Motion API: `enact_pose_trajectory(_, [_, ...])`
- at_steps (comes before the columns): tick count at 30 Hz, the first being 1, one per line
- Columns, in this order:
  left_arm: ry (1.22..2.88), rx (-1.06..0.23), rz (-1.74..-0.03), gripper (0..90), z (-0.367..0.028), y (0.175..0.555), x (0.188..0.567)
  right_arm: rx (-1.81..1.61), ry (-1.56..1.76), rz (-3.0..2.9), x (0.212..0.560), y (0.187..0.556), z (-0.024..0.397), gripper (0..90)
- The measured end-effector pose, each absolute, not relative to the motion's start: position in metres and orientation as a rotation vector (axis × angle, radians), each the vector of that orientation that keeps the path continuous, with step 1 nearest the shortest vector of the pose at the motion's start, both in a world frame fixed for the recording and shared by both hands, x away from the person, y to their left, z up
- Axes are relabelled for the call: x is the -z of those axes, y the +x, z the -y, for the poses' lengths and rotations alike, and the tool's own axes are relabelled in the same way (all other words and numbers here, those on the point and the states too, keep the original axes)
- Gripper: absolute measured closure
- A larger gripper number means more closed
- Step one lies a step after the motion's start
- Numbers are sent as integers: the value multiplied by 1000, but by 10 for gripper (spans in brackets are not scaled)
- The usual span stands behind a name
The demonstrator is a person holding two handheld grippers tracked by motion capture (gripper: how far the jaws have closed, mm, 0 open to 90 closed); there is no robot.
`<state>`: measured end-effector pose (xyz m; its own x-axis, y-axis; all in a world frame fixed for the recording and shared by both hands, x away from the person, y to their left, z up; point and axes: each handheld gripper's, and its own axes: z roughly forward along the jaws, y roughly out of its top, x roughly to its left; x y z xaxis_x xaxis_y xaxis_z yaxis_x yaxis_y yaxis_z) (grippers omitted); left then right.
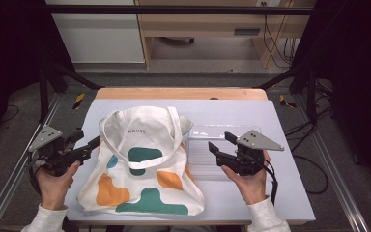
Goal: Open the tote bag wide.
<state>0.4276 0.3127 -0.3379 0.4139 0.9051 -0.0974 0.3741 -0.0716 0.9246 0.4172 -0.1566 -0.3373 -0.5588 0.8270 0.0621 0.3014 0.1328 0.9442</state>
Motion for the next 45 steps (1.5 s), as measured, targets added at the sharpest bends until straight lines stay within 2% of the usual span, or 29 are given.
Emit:
enact_pose_trajectory(17, [1658, -689, -1081, 374, -286, 443, 314, -1494, 1016, -1973, 324, 433, 115, 383])
enact_pose_trajectory(34, [1815, -641, -1065, 471, -247, 459, 349, -1483, 1005, -2049, 330, 457, 68, 417])
enact_pose_trajectory(39, [1848, -633, -1076, 561, -244, 462, 357, -1469, 1005, -2086, 337, 463, 58, 448])
enact_pose_trajectory(45, [1861, -517, -1085, 757, -247, 465, 364, -1446, 999, -2128, 344, 468, 45, 498])
